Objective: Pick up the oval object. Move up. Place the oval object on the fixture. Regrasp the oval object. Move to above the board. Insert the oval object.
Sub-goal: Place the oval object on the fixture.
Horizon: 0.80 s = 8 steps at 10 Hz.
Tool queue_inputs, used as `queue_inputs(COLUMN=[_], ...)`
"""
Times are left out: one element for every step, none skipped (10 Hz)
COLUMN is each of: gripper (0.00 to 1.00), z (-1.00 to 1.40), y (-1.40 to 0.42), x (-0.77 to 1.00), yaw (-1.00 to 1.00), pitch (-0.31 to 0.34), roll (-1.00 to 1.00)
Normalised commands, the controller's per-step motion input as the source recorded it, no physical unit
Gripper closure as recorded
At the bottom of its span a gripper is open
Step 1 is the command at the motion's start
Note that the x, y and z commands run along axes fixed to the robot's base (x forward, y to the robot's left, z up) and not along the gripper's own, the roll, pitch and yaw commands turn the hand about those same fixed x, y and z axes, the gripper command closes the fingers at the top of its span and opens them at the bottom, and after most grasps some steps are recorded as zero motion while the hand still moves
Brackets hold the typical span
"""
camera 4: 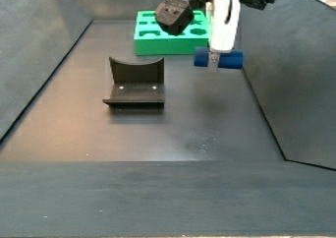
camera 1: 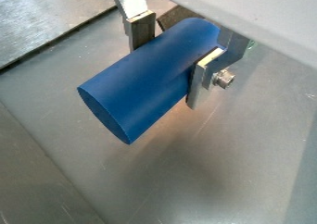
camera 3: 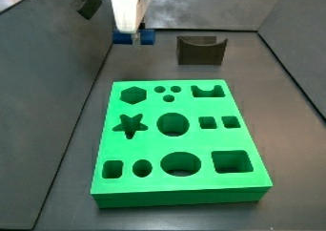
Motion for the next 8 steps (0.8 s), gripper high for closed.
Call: queue_inputs(gripper=[1.0, 1.0, 1.0, 1.0, 1.0, 1.0, 1.0, 1.0], z=[1.0, 1.0, 1.0, 1.0, 1.0, 1.0, 0.96, 0.75], y=[0.0, 0.0, 0.0, 0.01, 0.01, 0.01, 0.01, 0.01], x=[0.0, -0.01, -0.01, -0.01, -0.02, -0.02, -0.02, -0.01], yaw=[0.0, 0.0, -0.01, -0.01, -0.02, -0.02, -0.03, -0.03], pitch=[-0.013, 0.009, 0.02, 0.032, 0.035, 0.038, 0.043, 0.049], roll=[0.0, 0.01, 0.01, 0.01, 0.02, 0.02, 0.02, 0.03])
